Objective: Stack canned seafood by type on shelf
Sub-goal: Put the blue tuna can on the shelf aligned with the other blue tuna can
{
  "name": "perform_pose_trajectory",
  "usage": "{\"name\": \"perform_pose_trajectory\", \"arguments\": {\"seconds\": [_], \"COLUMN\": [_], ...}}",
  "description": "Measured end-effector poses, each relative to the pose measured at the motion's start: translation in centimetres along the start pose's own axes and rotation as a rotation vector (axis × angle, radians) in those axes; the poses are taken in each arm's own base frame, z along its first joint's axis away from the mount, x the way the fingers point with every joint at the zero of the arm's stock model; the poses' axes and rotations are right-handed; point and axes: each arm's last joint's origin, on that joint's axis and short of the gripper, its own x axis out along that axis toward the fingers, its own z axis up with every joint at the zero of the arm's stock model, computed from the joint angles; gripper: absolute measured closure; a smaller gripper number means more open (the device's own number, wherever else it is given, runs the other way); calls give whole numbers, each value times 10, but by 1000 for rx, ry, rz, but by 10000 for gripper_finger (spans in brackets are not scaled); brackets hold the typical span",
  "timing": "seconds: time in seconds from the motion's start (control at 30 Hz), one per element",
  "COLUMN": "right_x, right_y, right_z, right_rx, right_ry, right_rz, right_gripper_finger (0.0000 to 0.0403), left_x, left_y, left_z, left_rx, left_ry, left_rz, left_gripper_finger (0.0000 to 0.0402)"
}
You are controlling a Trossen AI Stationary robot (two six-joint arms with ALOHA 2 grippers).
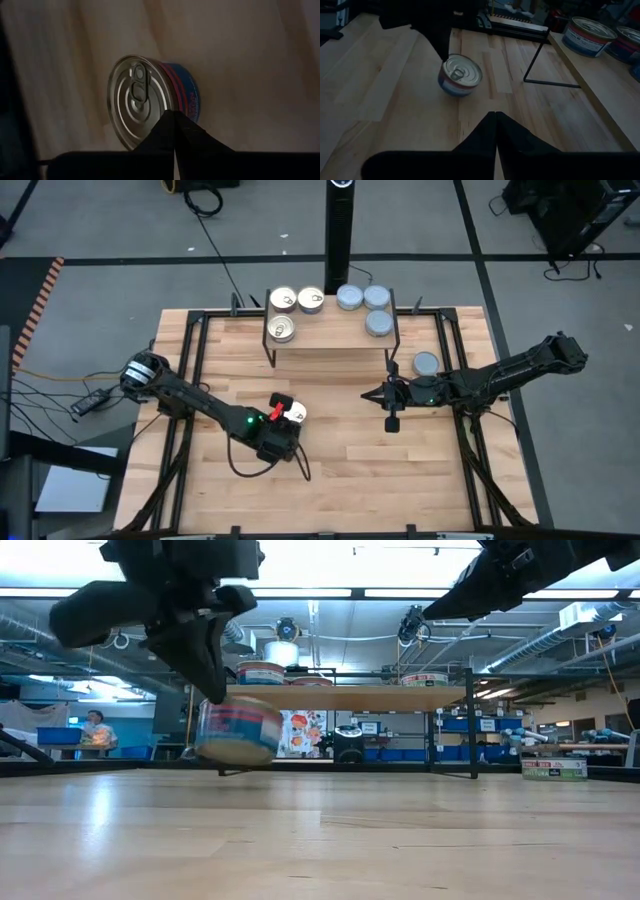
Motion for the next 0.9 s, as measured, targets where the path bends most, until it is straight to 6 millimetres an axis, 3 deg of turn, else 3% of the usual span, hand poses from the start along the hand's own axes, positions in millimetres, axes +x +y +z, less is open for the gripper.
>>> {"name": "perform_pose_trajectory", "arguments": {"seconds": [0.5,0.9], "right_x": [0,0], "right_y": [0,0], "right_z": [0,0], "right_rx": [0,1], "right_ry": [-1,-1], "right_rz": [0,0], "right_gripper_finger": [383,384], "left_x": [-31,-48], "left_y": [42,103], "left_z": [-5,13], "left_rx": [-142,-128], "left_ry": [-121,-171], "left_rz": [135,255], "left_gripper_finger": [401,401]}}
